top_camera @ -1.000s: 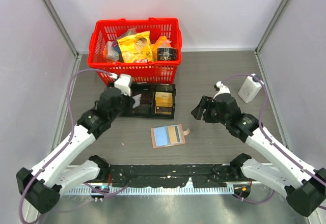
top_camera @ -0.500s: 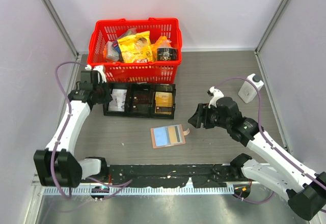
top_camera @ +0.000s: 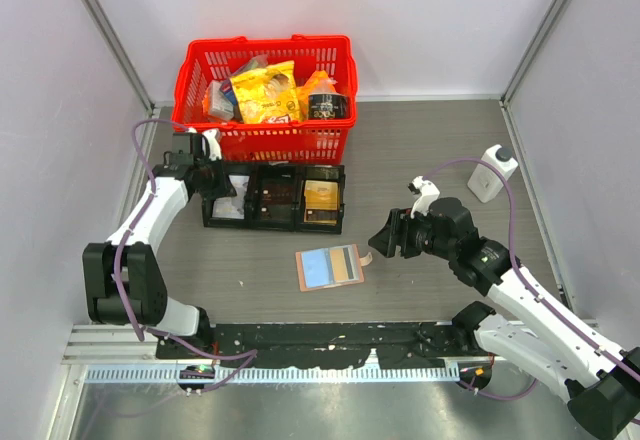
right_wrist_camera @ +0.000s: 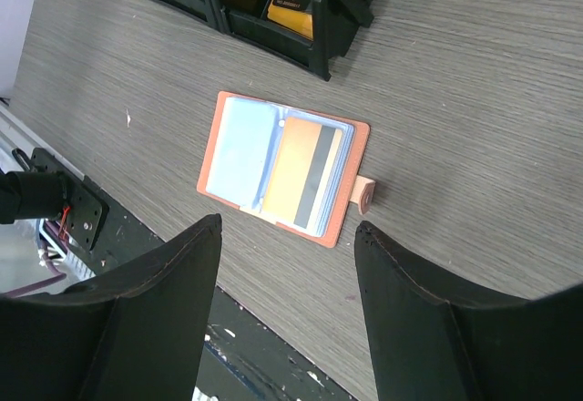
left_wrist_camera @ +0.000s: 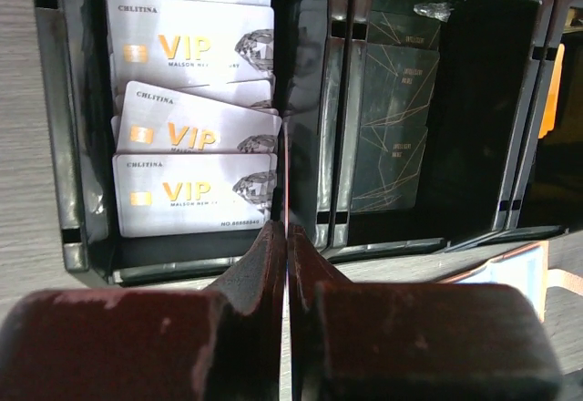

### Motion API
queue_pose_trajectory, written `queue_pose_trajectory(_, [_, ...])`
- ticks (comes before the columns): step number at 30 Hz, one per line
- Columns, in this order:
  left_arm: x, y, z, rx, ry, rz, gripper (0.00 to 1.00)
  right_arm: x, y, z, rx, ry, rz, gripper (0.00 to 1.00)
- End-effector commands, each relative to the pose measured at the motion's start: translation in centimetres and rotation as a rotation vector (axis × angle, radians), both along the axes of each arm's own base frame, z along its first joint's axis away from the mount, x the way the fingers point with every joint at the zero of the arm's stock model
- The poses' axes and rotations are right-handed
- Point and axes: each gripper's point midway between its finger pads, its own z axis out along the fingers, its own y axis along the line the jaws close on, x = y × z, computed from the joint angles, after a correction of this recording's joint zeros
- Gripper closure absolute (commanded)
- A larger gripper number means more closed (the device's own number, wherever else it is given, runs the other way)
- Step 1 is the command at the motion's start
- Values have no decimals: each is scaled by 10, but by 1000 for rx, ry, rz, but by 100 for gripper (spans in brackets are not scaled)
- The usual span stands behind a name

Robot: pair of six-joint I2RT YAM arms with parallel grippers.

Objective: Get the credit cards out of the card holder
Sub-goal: Place the credit card in the storage box.

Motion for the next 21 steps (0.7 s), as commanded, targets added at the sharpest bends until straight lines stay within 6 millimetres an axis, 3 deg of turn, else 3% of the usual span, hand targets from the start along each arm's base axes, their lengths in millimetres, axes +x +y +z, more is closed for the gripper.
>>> queue_pose_trajectory(1, [15,-6,-2,-38,-56,-41,94,3,8,9,34,-39,31,35])
queue_pose_trajectory(4, [14,-5,-10,-34,-31,-39,89,3,9,4,29,-25,31,35])
queue_pose_trajectory(6, [13,0,-12,-8,-16,-23,77,3,8,-1,22,-15,27,35])
queue_pose_trajectory(8, [13,8,-9,33,-14,3,72,4,8,-3,17,-9,22,35])
queue_pose_trajectory(14, [9,27,27,110,-120,97,52,3,4,-18,-32,38,12,35])
queue_pose_trajectory(18, [0,44,52,188,-175,190,46,4,4,-19,-41,62,1,35])
queue_pose_trajectory(21, [-12,40,72,180,-220,214,45,8,3,-18,-57,75,-16,35])
